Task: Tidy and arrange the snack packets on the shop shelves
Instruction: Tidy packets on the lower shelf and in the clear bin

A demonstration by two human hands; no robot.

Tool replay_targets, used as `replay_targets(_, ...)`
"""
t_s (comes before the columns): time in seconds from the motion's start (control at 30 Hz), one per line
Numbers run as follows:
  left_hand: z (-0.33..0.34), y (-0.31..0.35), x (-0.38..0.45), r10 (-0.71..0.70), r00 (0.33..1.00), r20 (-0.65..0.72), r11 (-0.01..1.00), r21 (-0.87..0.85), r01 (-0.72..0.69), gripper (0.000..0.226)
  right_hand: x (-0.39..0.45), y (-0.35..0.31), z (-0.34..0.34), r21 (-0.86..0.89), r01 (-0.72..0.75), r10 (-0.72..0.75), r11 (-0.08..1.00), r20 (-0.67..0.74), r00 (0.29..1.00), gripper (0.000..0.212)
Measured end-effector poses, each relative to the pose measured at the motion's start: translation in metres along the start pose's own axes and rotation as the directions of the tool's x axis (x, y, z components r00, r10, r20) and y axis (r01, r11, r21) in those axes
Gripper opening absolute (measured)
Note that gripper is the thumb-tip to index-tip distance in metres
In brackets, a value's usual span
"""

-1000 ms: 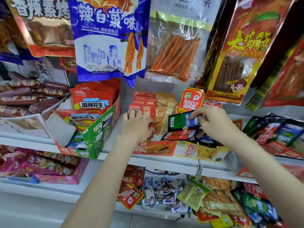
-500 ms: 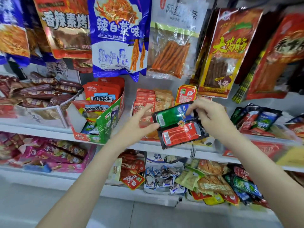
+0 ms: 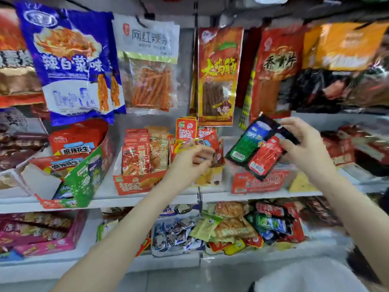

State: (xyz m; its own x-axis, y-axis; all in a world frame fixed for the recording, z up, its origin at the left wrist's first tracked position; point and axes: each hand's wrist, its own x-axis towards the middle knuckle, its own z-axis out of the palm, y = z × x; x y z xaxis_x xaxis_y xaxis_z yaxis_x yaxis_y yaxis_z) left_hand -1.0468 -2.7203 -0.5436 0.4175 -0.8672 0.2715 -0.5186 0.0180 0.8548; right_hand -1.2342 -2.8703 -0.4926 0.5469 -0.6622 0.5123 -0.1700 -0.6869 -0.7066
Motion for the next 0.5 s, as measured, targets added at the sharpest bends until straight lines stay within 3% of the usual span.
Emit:
replay_targets(0.1, 0.018, 0.018, 0.034, 0.037, 0.999, 0.037, 0.994, 0.105, -0.041, 0.025, 0.035, 0.020, -0.034, -0.185, 0.033, -0.058, 0.982, -0.130, 0.990, 0.025)
replay_targets(0.2, 0.039, 0.031, 0.067, 0.025, 0.991, 0.131, 0.980, 0.192, -0.050, 0.023, 0.065, 0.044, -0.045, -0.315, 0.110, -0.148, 0.943, -0.100, 0.984, 0.026)
replay_targets(0.37, 0.065, 0.033, 0.105, -0.060, 0.935, 0.350, 0.918, 0.388, -0.086, 0.029, 0.091, 0.082, -0.034, -0.472, 0.264, -0.213, 0.841, 0.160, 0.964, 0.035)
replay_targets(0.5, 0.079, 0.031, 0.127, -0.165, 0.888, 0.429, 0.831, 0.545, -0.109, 0.035, 0.099, 0.098, -0.017, -0.553, 0.402, -0.117, 0.730, 0.479, 0.870, 0.032)
